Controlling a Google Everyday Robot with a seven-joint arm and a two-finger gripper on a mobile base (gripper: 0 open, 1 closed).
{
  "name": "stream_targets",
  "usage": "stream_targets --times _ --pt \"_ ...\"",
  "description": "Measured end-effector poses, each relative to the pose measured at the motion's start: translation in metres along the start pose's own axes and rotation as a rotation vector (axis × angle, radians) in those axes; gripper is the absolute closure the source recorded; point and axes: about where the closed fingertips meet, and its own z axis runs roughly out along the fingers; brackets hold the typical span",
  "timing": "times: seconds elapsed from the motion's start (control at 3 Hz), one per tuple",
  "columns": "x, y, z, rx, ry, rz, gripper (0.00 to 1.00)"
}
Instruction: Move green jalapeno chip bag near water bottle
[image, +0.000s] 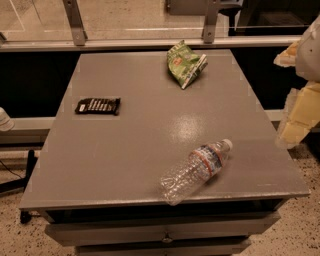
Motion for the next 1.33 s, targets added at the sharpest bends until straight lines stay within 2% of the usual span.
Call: stream_targets --times 0.33,0.67,1.0,1.33 --pt "-0.001 -0.001 -0.001 0.008 -0.004 0.000 0.00" --pt "-0.015 -0.021 0.016 0.038 -0.051 -0.005 0.00" --pt "-0.041 -0.068 0.049 0.080 -0.159 0.023 0.00" --pt "-0.072 -0.125 0.089 0.109 -0.286 0.076 0.00"
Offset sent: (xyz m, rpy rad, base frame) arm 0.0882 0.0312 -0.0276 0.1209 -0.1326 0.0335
